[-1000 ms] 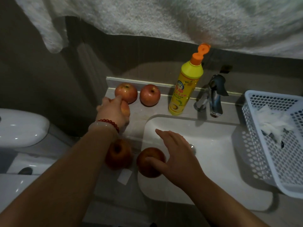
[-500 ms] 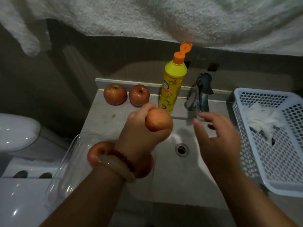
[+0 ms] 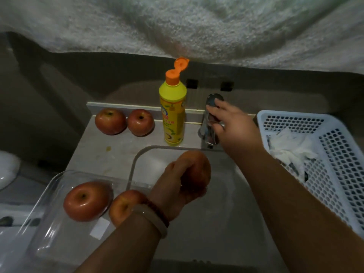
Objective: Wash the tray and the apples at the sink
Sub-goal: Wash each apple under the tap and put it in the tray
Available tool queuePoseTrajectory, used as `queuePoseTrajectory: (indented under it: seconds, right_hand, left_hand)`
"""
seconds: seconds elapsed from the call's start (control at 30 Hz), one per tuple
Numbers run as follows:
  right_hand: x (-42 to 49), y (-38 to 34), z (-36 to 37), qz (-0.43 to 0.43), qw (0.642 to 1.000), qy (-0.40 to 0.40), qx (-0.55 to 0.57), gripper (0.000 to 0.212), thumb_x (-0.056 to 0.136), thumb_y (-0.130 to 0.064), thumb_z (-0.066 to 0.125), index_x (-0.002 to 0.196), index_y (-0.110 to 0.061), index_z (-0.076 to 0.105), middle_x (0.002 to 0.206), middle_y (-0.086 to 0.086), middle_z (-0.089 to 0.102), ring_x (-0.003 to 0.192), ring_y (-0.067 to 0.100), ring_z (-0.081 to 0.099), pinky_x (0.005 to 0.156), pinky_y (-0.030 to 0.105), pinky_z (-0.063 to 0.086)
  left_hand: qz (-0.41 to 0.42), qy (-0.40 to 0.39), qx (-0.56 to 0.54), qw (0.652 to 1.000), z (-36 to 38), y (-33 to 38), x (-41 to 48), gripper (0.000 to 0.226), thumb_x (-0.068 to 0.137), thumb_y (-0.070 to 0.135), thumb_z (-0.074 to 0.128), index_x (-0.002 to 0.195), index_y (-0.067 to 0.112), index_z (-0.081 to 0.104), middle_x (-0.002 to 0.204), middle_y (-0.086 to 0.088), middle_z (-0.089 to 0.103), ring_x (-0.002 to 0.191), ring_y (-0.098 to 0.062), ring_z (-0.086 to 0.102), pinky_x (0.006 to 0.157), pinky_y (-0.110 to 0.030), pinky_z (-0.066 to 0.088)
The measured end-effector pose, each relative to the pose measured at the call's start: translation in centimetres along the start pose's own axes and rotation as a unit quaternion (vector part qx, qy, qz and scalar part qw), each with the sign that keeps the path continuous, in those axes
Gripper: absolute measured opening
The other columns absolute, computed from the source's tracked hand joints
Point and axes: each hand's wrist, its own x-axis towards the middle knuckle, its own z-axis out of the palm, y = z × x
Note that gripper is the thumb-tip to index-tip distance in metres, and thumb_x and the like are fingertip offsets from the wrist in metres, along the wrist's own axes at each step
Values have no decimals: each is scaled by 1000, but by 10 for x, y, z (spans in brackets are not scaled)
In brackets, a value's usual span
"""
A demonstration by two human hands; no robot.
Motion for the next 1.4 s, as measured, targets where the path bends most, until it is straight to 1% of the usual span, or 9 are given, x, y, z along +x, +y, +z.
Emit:
queuePoseTrajectory:
  seconds: [0.2, 0.43, 0.6, 0.83, 1.0, 1.07, 1.17, 1.27, 1.4]
  right_hand:
    - [5, 14, 8, -53, 996, 56, 34, 45, 85, -14, 46, 127, -10, 62, 138, 18, 53, 130, 35, 49, 108, 30, 26]
    - [14, 21, 10, -91, 990, 107, 32, 34, 86, -10, 56, 117, -7, 69, 124, 20, 63, 117, 31, 60, 103, 24, 33]
    - [18, 24, 12, -116, 984, 134, 29, 31, 85, -4, 58, 114, -4, 70, 119, 23, 65, 113, 32, 63, 102, 19, 31]
    - [17, 25, 12, -124, 982, 142, 28, 30, 87, -4, 58, 115, -3, 70, 121, 22, 65, 114, 31, 62, 103, 20, 33]
    - [9, 18, 10, -94, 989, 106, 40, 47, 85, -17, 65, 131, -9, 59, 134, 18, 57, 125, 29, 53, 105, 24, 33]
    - [-8, 14, 9, -29, 989, 113, 85, 51, 87, -22, 66, 135, -11, 54, 134, 9, 57, 126, 22, 51, 104, 25, 36]
    - [-51, 10, 20, 139, 945, 201, 218, 27, 94, -17, 57, 120, -15, 62, 113, -3, 61, 106, 12, 57, 88, 17, 45]
    - [-75, 19, 54, 317, 888, 136, 303, 18, 97, -22, 51, 111, -22, 62, 111, 0, 63, 103, 15, 59, 81, 22, 45]
    - [-68, 29, 84, 460, 712, -30, 529, 34, 94, -49, 51, 119, -28, 61, 118, 6, 66, 103, 22, 64, 82, 39, 53]
  left_hand:
    - [-29, 59, -105, 992, 17, -15, 21, 19, 90, 34, 57, 100, 19, 63, 105, -8, 63, 94, -25, 62, 69, -38, 54]
    - [-54, 61, -142, 987, 31, -18, 46, 34, 88, 39, 56, 113, 17, 63, 117, -14, 62, 105, -32, 62, 64, -35, 59]
    - [-60, 45, -152, 986, 31, -23, 60, 37, 91, 41, 49, 116, 17, 62, 125, -15, 60, 116, -36, 58, 62, -33, 59]
    - [-40, 18, -148, 988, 29, -26, 73, 34, 89, 40, 49, 105, 17, 68, 119, -13, 66, 114, -34, 59, 90, -43, 51]
    - [-43, 9, -111, 993, 30, -25, 73, 37, 88, 45, 55, 113, 20, 66, 118, -13, 66, 99, -31, 63, 82, -41, 53]
    - [-41, 5, -103, 994, 30, -25, 73, 40, 84, 45, 61, 115, 19, 66, 118, -11, 66, 102, -30, 63, 83, -41, 54]
    - [-46, 4, -81, 996, 29, -29, 78, 59, 69, 46, 68, 121, 20, 64, 122, -9, 66, 101, -27, 65, 90, -44, 53]
    - [-27, -2, -52, 998, 31, -32, 80, 37, 85, 44, 61, 114, 22, 66, 111, -6, 69, 90, -22, 65, 88, -41, 52]
    - [-1, -22, 4, 1000, 28, -32, 75, 27, 92, 43, 53, 90, 22, 69, 78, -2, 74, 77, -20, 67, 83, -38, 51]
